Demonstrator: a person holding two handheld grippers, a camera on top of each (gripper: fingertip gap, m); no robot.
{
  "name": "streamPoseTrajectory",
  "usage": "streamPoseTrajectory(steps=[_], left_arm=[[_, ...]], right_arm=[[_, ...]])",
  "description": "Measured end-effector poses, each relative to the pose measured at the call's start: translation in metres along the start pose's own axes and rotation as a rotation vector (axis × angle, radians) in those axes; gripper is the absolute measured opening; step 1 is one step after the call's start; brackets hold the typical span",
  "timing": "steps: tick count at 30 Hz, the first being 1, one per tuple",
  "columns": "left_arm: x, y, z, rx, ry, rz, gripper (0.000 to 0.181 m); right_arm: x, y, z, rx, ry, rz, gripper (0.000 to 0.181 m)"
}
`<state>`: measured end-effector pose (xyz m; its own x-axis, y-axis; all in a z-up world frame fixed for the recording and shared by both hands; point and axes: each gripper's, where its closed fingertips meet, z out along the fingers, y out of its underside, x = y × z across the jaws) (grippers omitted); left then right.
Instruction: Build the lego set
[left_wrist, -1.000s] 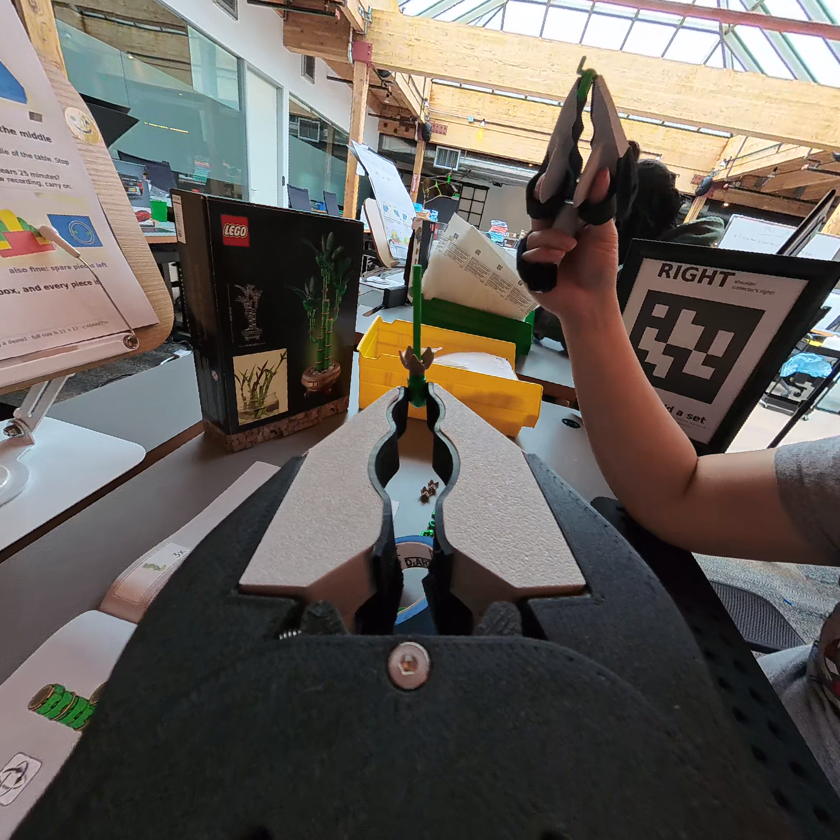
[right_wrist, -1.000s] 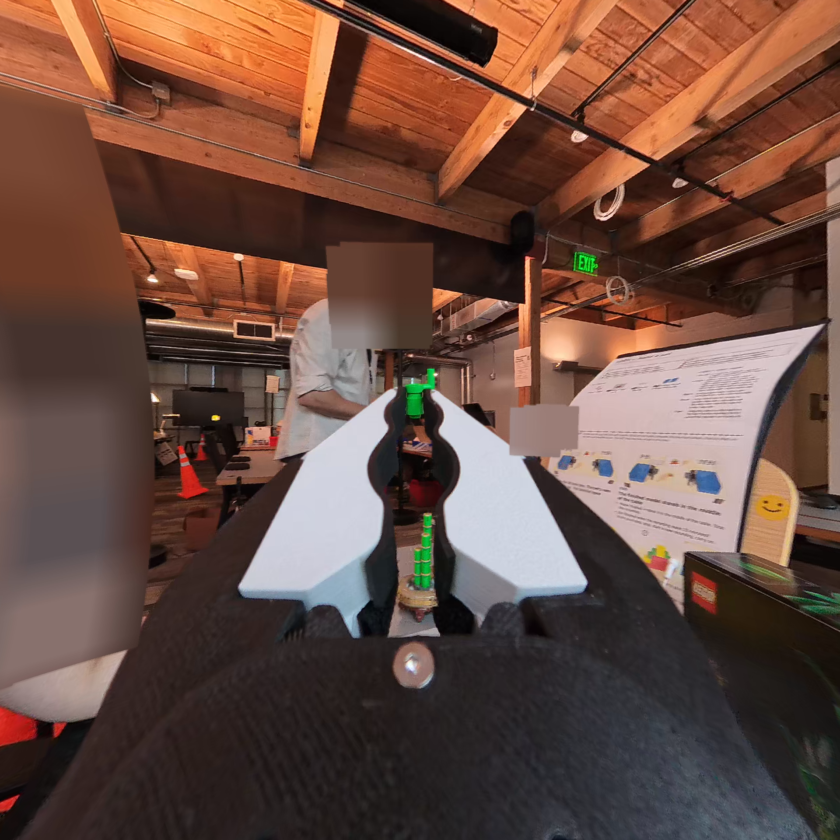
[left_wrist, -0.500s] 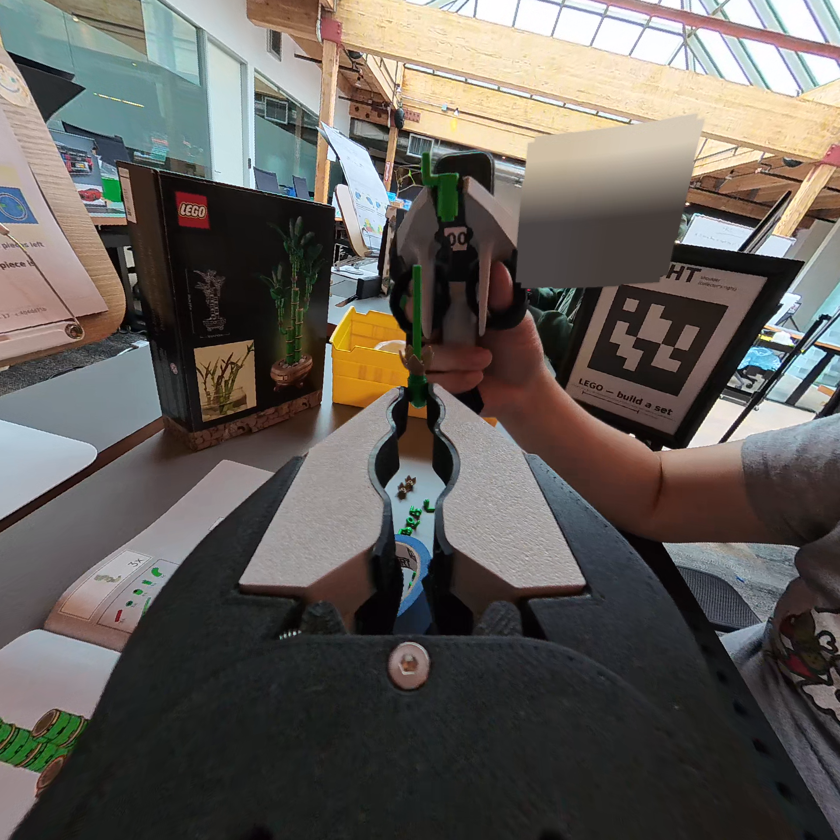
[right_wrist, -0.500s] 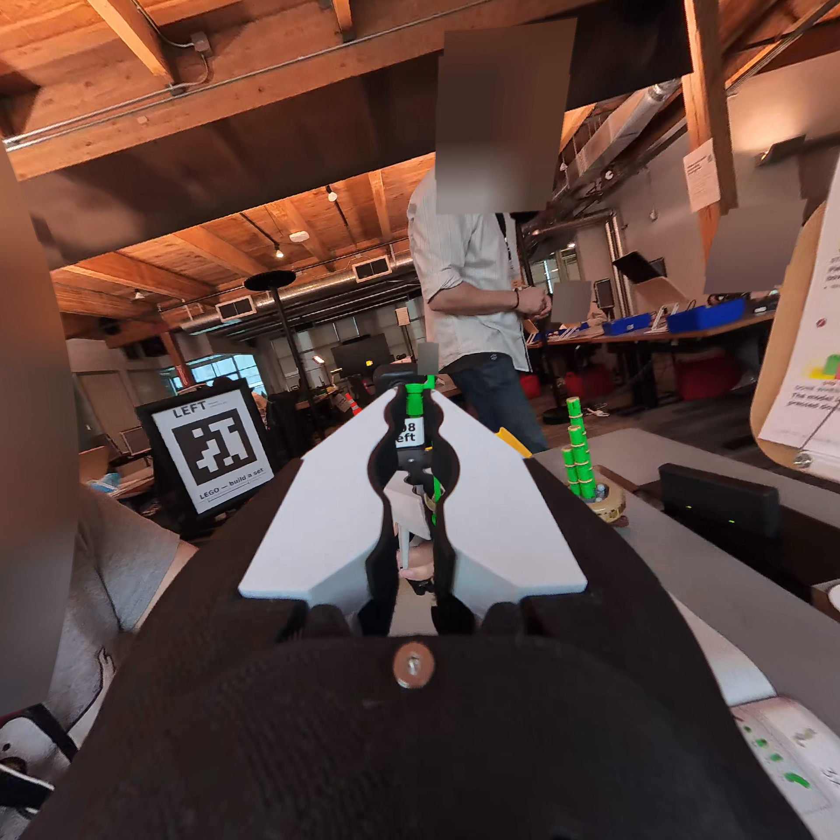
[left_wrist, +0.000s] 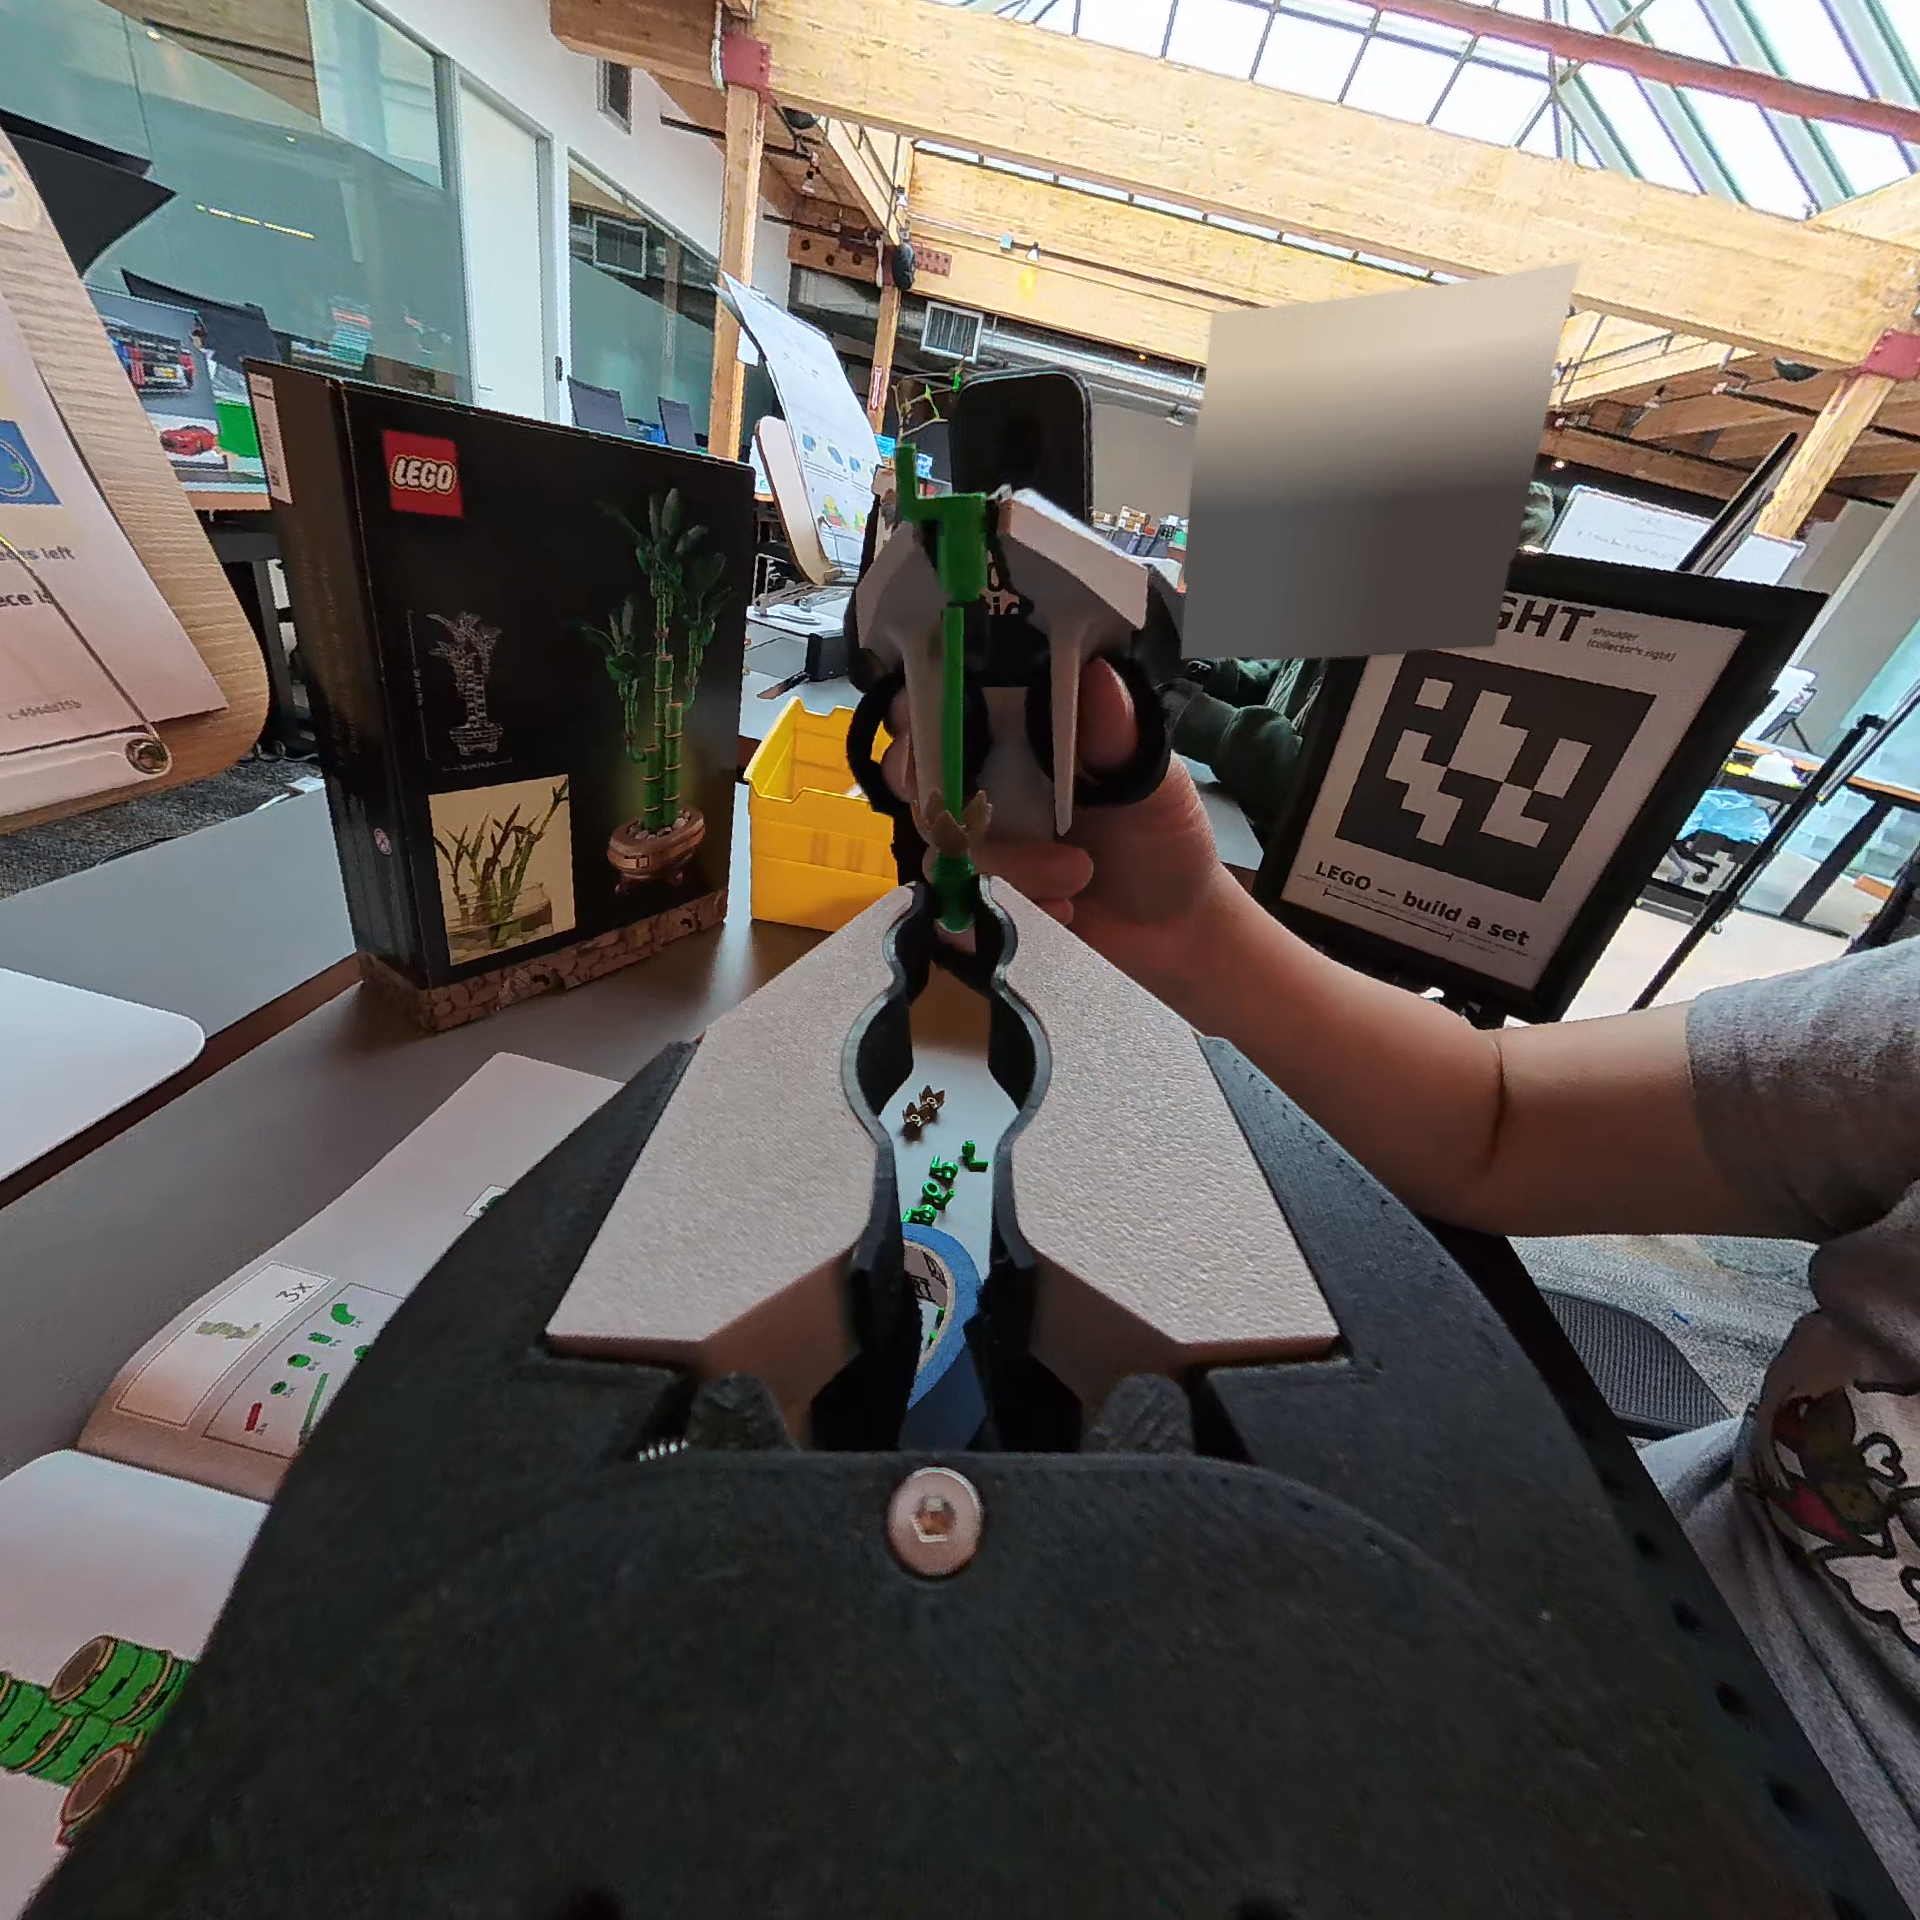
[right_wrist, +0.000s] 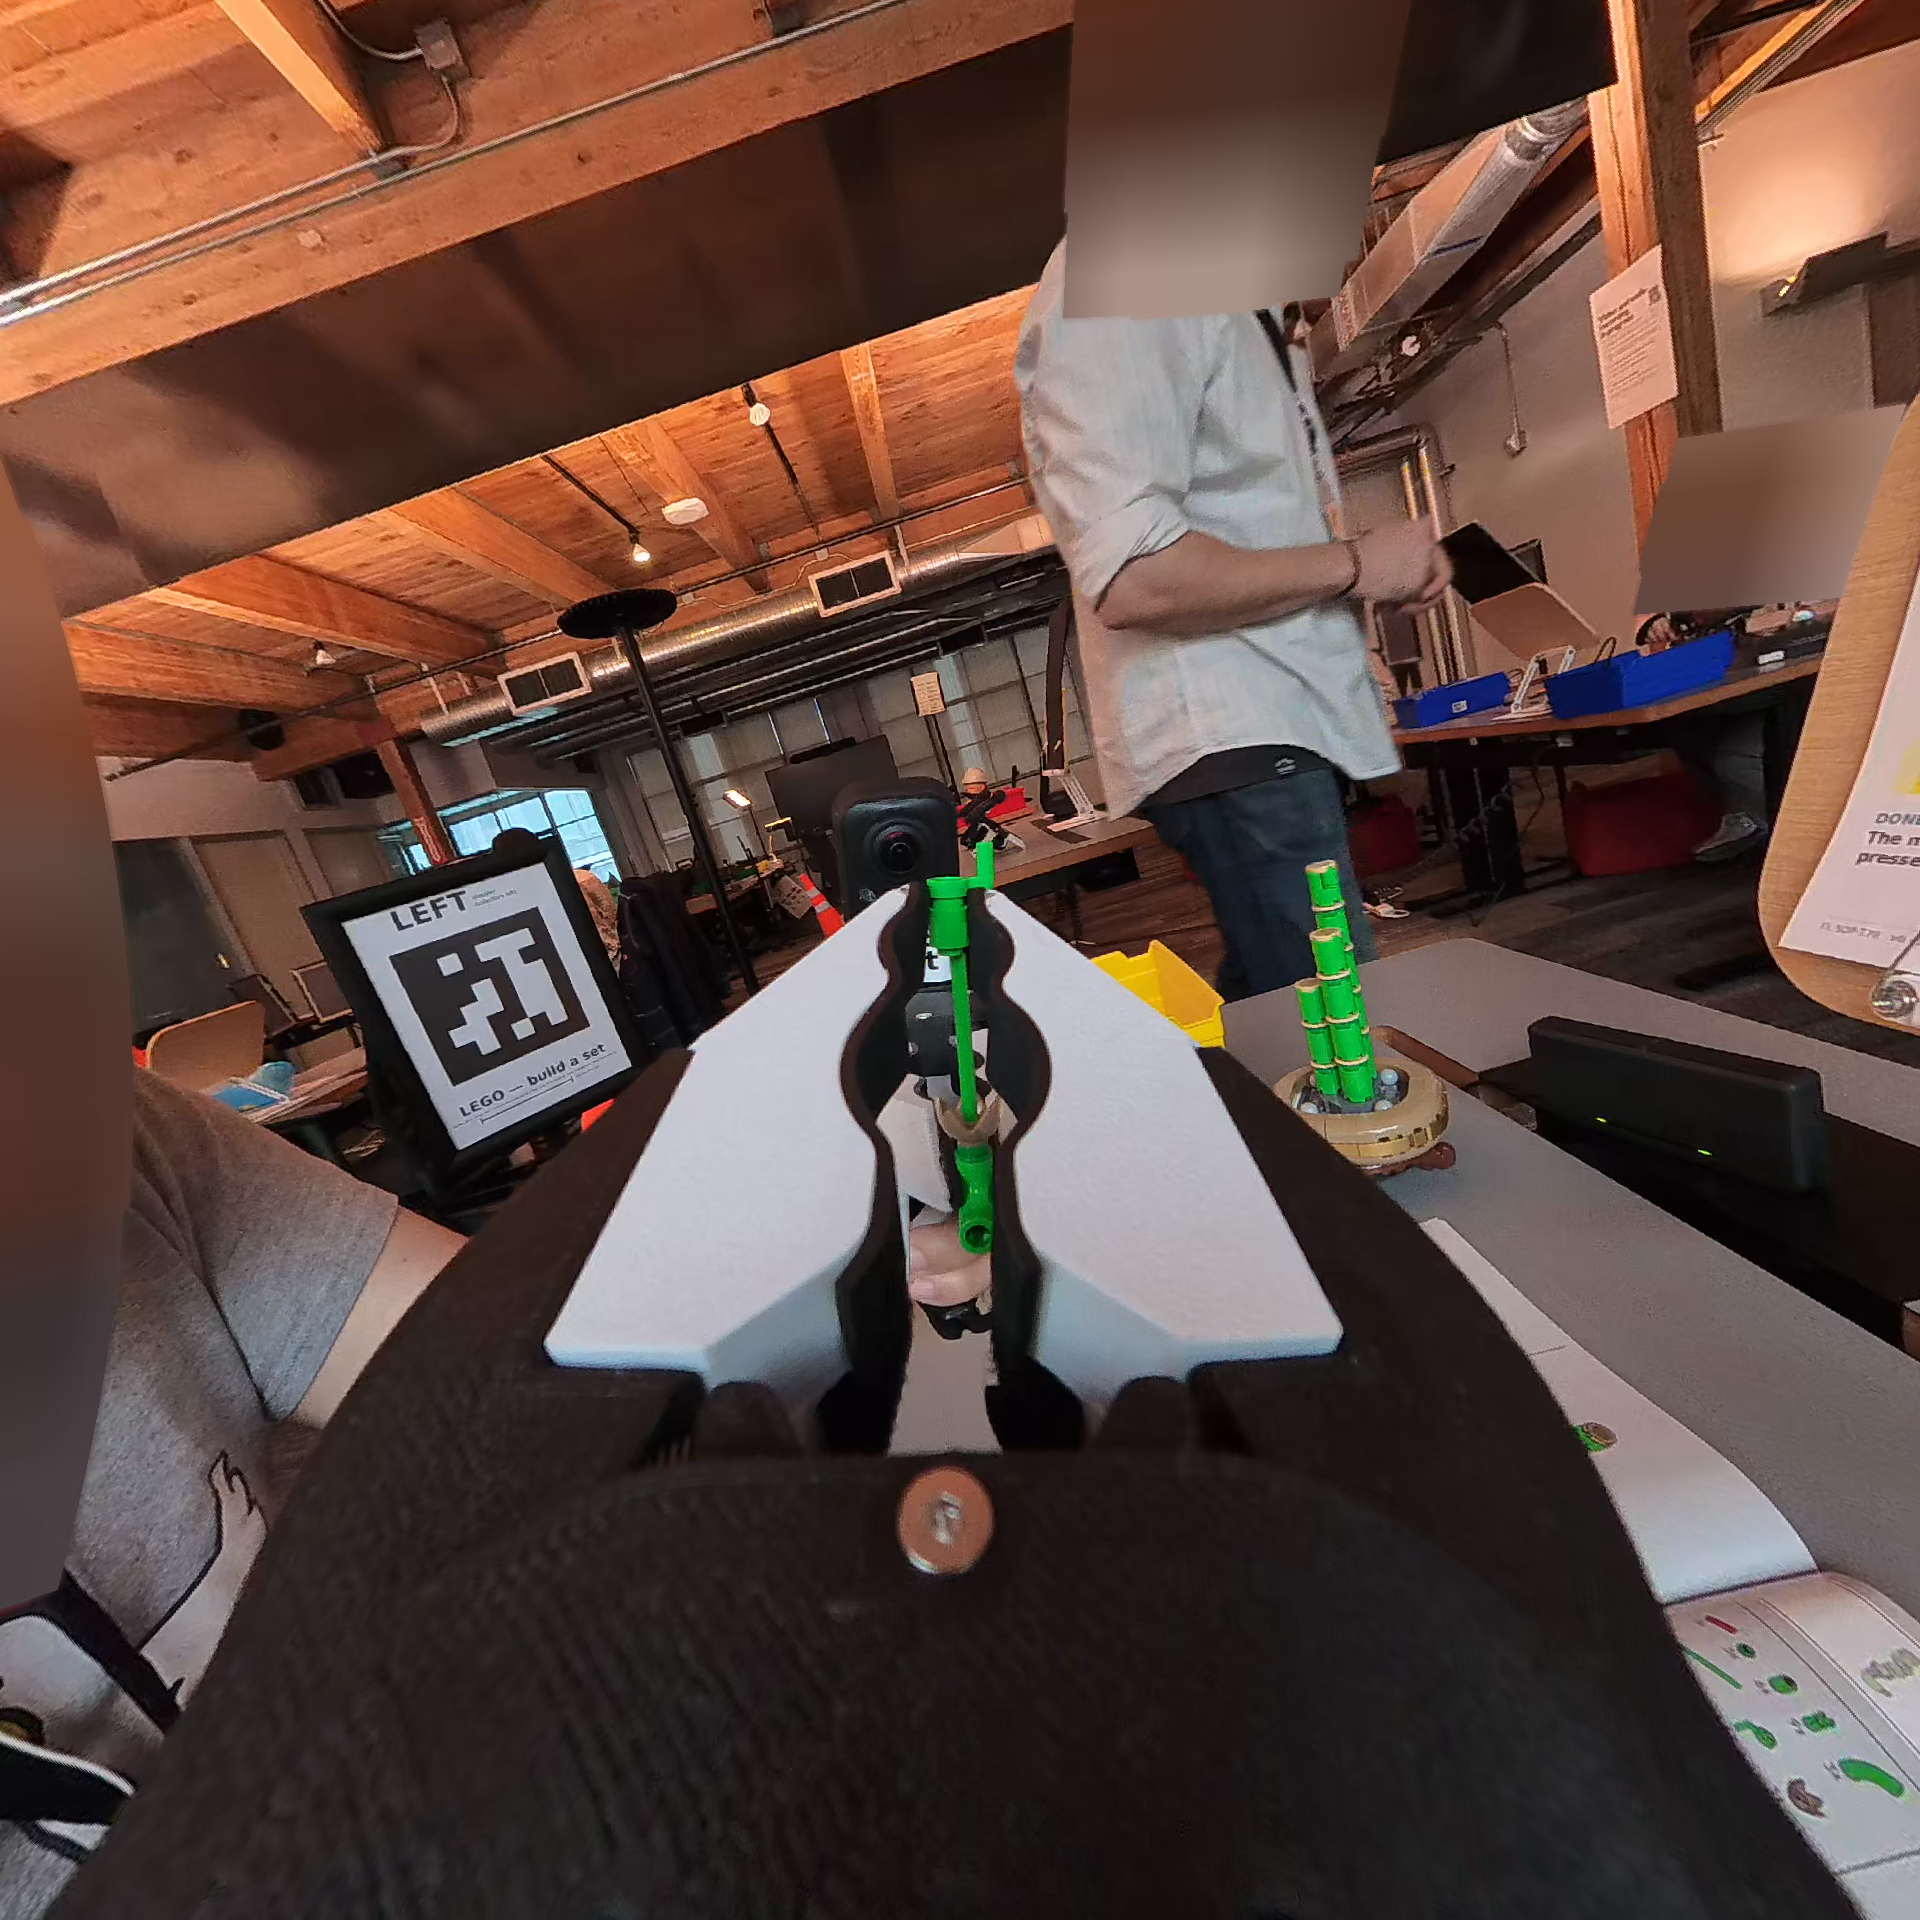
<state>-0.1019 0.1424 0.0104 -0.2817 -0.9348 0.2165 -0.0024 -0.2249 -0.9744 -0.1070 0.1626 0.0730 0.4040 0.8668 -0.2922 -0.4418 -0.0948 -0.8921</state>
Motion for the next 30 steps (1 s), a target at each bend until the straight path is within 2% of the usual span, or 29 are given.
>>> streamPoseTrajectory(steps=[19, 30], left_arm=[[-0.0007, 0.004, 0.0016, -0.026, -0.01, 0.009, 0.005], [-0.002, 0.0066, 0.0009, -0.035, 0.013, -0.05, 0.005]], right_arm=[[0.0027, 0.0055, 0.0, -0.016, -0.015, 0.029, 0.004], [0.0066, 0.0068, -0.0034, -0.013, -0.015, 0.013, 0.004]])
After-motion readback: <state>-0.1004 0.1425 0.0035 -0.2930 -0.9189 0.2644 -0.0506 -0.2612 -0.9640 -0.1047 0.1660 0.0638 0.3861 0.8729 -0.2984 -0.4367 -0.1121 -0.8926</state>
